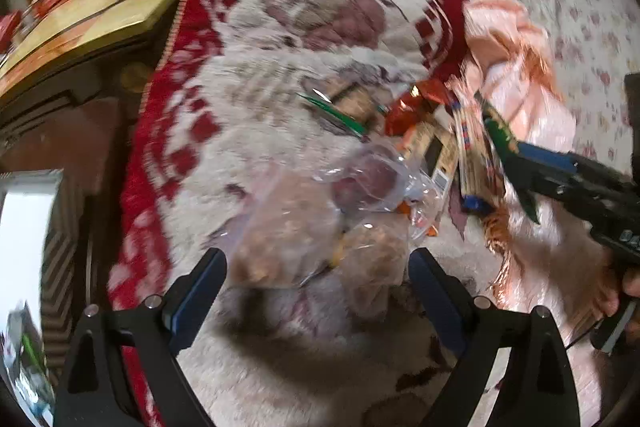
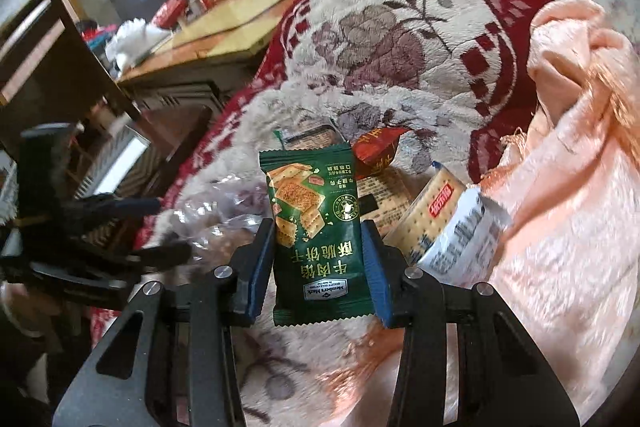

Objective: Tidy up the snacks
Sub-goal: 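Grasp the green cracker packet with the right gripper while the left gripper grasps a clear fruit bag, then carry the green packet and clear fruit bag over the white tray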

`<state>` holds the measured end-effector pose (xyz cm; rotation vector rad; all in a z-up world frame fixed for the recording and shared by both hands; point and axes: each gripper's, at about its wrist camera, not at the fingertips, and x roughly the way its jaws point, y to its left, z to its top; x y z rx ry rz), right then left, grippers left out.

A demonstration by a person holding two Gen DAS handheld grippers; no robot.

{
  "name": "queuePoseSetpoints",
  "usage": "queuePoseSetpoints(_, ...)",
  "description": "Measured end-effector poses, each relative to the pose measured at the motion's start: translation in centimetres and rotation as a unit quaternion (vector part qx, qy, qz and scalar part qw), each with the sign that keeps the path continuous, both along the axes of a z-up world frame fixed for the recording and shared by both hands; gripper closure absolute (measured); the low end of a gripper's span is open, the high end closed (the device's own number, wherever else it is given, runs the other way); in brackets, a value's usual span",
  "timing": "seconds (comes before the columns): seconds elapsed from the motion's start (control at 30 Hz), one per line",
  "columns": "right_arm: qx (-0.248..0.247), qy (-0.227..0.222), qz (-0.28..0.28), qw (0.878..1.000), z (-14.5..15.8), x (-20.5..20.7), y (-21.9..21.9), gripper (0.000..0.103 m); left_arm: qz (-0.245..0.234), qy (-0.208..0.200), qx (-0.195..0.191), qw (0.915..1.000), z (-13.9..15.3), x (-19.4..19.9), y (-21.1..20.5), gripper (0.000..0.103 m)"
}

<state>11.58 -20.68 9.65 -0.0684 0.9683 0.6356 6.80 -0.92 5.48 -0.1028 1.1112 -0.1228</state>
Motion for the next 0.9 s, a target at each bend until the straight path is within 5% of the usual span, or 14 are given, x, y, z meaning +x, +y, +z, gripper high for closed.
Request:
queuePoseSetpoints(0.2, 0.031, 0.011, -0.018, 0.999, -0.2, -0.2, -0.7, 0.062, -0.021, 0.025, 0.018, 0.9993, -2.4, 1.9, -1.0, 0.007)
queuePoseSetpoints(0.43, 0.037, 0.017, -0.014, 0.999, -0.7, -0.4, -0.6, 0.062, -0.006, 0.015, -0.011, 0.9998, -2.1, 1.0, 0.8, 0.057)
queuePoseSetpoints(0.9, 0.058, 0.014, 0.013, 0.998, -0.6, -5.7, 2.9, 0.062, 0.051, -0.044, -0.012, 0.9977, 2.1, -5.0, 4.1, 0.073)
